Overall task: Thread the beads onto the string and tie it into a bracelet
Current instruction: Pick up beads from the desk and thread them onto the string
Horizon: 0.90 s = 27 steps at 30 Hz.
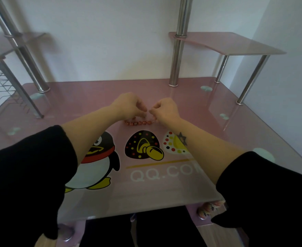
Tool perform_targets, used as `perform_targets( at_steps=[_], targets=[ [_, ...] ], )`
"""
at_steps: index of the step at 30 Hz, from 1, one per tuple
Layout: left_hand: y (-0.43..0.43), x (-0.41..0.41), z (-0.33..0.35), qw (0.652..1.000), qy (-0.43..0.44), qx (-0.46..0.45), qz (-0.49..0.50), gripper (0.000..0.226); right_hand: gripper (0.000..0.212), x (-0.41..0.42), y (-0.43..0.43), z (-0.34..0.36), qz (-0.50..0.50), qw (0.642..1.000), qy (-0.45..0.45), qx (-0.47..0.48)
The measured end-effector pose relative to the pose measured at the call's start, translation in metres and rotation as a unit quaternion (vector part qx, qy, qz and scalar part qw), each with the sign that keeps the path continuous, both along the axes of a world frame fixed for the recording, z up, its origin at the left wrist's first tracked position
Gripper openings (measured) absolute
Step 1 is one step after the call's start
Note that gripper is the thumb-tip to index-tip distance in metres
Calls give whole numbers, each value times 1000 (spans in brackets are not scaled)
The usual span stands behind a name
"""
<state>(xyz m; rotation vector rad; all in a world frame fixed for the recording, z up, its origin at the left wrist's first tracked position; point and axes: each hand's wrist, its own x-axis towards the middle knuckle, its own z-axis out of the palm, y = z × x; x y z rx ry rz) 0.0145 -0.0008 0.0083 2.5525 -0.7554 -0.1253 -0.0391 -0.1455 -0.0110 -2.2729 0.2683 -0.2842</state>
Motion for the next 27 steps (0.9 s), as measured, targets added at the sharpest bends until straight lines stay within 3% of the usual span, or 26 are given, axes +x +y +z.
perform_targets(
  at_steps=[6, 11, 20, 27],
  targets=[
    [-5, 3, -10, 998, -35, 56, -12, 15, 23, -1, -2, -1, -5, 1000, -10, 12],
    [-2, 3, -13, 998, -45, 37, -1, 13, 24, -1, 0, -2, -6, 1000, -24, 19],
    [28, -2, -4, 992, 7, -108, 56, 13, 16, 0, 15, 2, 15, 998, -55, 20],
    [45, -9, -6, 935, 157, -290, 128, 15, 13, 1, 28, 5, 47, 996, -77, 18]
  ],
)
